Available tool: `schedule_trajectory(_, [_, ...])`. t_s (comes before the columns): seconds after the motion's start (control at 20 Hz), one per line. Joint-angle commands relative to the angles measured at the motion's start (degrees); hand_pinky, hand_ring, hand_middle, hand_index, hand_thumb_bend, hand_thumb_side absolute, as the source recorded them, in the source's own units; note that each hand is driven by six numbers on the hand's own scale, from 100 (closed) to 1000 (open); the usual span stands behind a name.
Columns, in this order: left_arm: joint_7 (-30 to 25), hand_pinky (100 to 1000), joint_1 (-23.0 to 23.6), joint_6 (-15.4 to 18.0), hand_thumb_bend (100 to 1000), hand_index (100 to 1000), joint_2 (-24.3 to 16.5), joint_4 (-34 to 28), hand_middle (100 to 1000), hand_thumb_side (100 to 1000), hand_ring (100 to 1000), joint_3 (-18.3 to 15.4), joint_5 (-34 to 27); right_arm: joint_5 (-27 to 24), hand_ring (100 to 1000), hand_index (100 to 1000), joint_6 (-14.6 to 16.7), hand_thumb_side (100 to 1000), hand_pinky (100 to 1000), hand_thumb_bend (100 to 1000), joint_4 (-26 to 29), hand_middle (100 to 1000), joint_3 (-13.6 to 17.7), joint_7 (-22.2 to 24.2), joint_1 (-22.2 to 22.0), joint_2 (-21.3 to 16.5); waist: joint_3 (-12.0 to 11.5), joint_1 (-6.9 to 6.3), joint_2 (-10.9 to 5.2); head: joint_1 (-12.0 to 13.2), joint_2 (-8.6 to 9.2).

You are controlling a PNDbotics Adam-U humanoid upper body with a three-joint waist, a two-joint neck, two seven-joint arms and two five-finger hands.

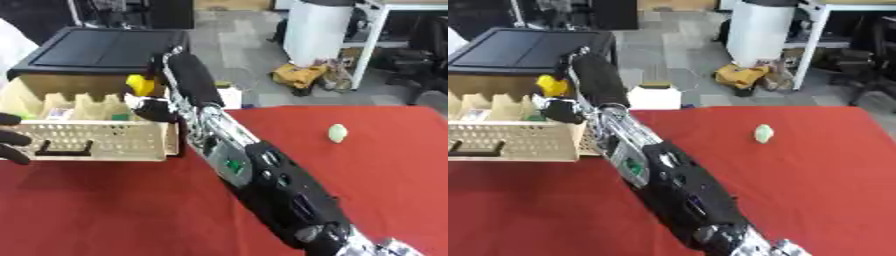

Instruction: Pick up objects from table and place into drawer.

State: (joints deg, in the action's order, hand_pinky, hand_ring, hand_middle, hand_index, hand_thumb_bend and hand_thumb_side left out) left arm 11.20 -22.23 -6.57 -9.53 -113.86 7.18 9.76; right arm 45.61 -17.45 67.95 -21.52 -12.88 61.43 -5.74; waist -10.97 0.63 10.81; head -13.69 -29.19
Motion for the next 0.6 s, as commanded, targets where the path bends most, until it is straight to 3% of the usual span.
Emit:
schedule_trajectory(0.05, [-0.1,416,-0.4,-0.1,100,814,-0.5,-0.7,589,1000,531,-0.3,0.0,1.4,676,580,0.4,487,592,447,0.2,399,0.7,0.8,0.9,-0.1,0.0,-0.31,-0.78,-0.1,-0.19])
schedule_trajectory(0.6, [-0.1,417,-0.4,-0.1,100,814,-0.5,-0.7,589,1000,531,-0.4,0.0,-0.3,677,592,-0.5,578,591,447,3.6,402,2.0,-1.2,0.8,-0.8,0.4,-0.33,-0.80,0.2,0.07])
